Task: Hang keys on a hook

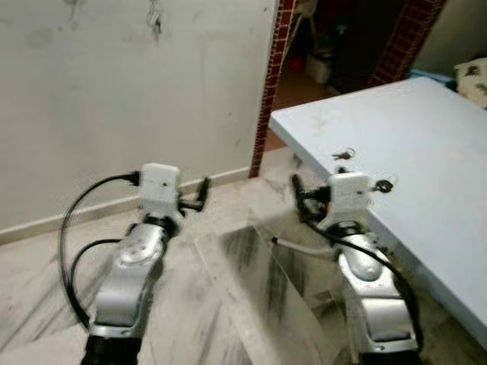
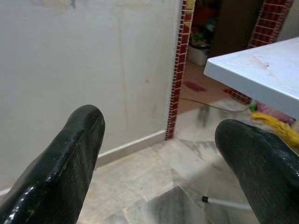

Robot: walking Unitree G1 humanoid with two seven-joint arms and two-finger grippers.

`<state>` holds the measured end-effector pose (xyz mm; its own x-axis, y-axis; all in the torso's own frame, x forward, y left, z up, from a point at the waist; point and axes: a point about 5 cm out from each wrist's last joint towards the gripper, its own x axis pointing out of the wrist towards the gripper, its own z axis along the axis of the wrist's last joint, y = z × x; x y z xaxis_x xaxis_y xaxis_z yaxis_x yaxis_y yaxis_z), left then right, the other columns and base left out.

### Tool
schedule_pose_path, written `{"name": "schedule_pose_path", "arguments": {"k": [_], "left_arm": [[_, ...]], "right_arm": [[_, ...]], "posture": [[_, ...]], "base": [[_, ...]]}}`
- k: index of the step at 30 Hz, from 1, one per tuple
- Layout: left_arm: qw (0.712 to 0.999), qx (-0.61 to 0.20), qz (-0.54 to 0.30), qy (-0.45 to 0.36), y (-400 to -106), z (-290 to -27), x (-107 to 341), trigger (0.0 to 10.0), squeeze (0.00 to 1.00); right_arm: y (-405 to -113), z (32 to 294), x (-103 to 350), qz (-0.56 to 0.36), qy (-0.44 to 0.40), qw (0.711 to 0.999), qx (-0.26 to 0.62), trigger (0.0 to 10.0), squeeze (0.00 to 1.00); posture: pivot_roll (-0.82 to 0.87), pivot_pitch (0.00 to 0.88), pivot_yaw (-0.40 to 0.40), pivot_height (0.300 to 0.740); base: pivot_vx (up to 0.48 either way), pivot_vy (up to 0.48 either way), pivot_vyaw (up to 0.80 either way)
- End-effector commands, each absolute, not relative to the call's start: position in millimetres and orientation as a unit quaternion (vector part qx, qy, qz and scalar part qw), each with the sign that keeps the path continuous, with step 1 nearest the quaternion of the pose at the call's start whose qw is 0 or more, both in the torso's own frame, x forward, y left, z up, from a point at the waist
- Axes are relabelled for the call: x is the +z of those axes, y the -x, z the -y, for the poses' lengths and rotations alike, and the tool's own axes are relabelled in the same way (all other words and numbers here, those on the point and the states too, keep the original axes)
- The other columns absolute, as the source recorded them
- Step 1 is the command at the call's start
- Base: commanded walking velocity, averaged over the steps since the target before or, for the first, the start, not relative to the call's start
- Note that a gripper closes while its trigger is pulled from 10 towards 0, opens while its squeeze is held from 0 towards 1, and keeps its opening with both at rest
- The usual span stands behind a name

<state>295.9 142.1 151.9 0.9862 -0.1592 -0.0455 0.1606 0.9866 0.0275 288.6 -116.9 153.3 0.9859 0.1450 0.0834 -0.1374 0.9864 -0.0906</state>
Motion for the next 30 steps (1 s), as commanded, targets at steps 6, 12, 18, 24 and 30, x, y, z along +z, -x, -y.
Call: {"name": "schedule_pose_path", "arguments": {"k": [6,12,18,24,30], "left_arm": [[0.996,-0.092,-0.018,-0.005,-296.0,-131.3,152.9,10.0,0.0],[0.995,-0.095,-0.019,0.001,-296.5,-132.3,153.6,10.0,0.0],[0.995,-0.097,-0.016,0.006,-296.9,-133.0,155.0,10.0,0.0],[0.995,-0.098,-0.021,0.02,-296.3,-134.6,154.2,10.0,0.0],[0.994,-0.102,-0.019,0.025,-295.4,-134.2,154.3,10.0,0.0]], "right_arm": [[-287.8,127.5,151.2,0.04,0.05,0.997,0.054,10.0,0.0],[-288.0,127.2,151.5,0.04,0.049,0.997,0.053,10.0,0.0],[-288.3,127.3,151.9,0.042,0.049,0.997,0.053,10.0,0.0],[-288.2,127.8,151.7,0.041,0.05,0.997,0.051,10.0,0.0],[-287.9,127.7,151.7,0.041,0.05,0.997,0.052,10.0,0.0]], "posture": [[0.17,0.025,-0.059,0.74],[0.17,0.026,-0.058,0.74],[0.17,0.025,-0.057,0.74],[0.17,0.025,-0.057,0.74],[0.17,0.025,-0.057,0.74]], "base": [[0.0,-0.069,0.0],[0.0,0.0,0.0],[0.0,0.0,0.0],[0.0,0.0,0.0],[0.147,0.0,0.0]]}}
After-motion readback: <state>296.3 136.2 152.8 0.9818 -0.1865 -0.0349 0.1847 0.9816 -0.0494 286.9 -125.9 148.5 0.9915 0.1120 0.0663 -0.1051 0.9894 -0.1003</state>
